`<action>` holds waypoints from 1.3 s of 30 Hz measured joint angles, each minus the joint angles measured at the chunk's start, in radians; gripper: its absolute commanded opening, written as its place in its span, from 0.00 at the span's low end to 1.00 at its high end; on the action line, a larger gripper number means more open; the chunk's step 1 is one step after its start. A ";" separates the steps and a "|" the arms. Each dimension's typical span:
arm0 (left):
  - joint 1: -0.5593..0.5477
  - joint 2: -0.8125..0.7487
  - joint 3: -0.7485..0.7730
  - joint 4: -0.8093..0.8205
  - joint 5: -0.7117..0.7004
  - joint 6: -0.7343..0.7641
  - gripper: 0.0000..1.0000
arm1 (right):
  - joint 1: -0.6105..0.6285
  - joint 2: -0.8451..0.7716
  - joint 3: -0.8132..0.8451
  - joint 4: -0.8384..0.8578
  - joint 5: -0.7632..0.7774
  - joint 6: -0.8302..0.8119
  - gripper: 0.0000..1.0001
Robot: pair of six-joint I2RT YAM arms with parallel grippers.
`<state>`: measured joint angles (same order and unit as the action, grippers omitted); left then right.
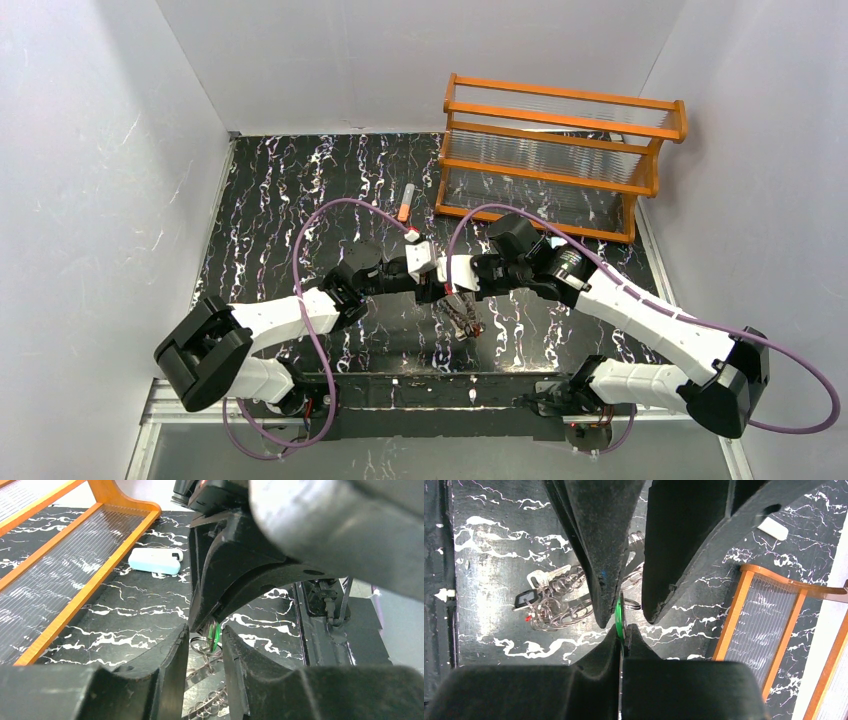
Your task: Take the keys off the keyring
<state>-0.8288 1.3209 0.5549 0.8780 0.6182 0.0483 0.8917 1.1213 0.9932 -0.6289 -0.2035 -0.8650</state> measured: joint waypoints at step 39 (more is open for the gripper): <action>-0.005 -0.004 -0.067 0.106 -0.158 -0.090 0.00 | -0.015 -0.322 -0.420 0.535 0.078 0.708 0.62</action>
<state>-0.8333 1.3167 0.4881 0.9836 0.4603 -0.0418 0.8764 0.7994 0.5728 -0.0937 -0.1253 -0.1570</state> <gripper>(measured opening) 0.040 0.633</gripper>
